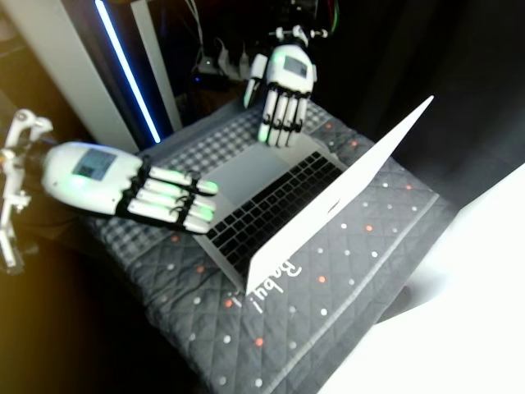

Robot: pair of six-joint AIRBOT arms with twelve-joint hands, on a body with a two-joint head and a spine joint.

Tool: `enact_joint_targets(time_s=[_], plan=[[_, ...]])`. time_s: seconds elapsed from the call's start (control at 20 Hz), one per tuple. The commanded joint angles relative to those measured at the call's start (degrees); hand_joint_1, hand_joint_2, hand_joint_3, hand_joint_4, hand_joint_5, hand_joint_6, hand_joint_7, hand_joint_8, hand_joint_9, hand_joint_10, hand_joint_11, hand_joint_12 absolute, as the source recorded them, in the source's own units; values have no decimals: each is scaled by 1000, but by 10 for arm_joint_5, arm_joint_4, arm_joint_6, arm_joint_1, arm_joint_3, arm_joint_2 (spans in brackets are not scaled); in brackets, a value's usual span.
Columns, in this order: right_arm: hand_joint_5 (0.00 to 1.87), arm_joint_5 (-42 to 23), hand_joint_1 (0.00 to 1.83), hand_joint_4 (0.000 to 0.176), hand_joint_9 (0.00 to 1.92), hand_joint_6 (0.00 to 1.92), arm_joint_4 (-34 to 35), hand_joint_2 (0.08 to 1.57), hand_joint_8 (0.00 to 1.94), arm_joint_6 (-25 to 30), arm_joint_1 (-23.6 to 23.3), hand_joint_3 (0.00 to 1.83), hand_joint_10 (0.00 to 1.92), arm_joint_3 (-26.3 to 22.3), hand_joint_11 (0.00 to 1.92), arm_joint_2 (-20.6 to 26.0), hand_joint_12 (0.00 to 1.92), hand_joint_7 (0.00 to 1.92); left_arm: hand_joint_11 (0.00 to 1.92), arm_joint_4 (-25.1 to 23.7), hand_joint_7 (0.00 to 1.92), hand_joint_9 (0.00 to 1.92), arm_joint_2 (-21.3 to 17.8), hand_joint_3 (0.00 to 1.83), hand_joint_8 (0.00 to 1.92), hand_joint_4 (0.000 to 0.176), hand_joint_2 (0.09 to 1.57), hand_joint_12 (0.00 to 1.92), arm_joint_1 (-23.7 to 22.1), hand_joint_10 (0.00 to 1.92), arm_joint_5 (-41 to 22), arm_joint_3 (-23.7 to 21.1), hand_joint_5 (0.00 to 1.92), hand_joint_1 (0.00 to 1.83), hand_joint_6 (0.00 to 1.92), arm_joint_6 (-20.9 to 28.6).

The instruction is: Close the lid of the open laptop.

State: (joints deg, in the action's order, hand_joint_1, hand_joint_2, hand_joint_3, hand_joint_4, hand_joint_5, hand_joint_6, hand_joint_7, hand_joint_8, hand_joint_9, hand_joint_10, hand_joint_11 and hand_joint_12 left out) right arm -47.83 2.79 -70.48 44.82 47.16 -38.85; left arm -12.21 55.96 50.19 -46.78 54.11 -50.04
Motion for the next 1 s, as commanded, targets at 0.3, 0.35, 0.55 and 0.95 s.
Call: enact_joint_targets(time_s=[0.3,0.35,0.55,0.95], plan=[[0,-124,372,95,0,0,-10,1383,0,11,-66,0,0,9,0,10,0,0,0,6,263,244,5,0,8,30,1419,600,2,21,-31,2,243,343,9,5],[0,-124,324,127,0,0,-14,1357,0,11,-82,0,0,12,11,5,5,0,0,7,256,238,5,0,4,3,1437,605,2,18,-32,3,222,357,1,5],[0,-87,155,68,0,0,-35,1367,0,11,-171,1,0,46,0,-38,1431,0,0,11,254,226,5,0,2,0,1441,603,2,11,-32,5,227,370,6,5],[0,54,371,33,0,0,-66,1122,0,-1,-352,0,0,120,0,-115,0,0,0,10,225,205,16,5,1,26,1457,454,0,1,-29,13,184,262,2,5]])
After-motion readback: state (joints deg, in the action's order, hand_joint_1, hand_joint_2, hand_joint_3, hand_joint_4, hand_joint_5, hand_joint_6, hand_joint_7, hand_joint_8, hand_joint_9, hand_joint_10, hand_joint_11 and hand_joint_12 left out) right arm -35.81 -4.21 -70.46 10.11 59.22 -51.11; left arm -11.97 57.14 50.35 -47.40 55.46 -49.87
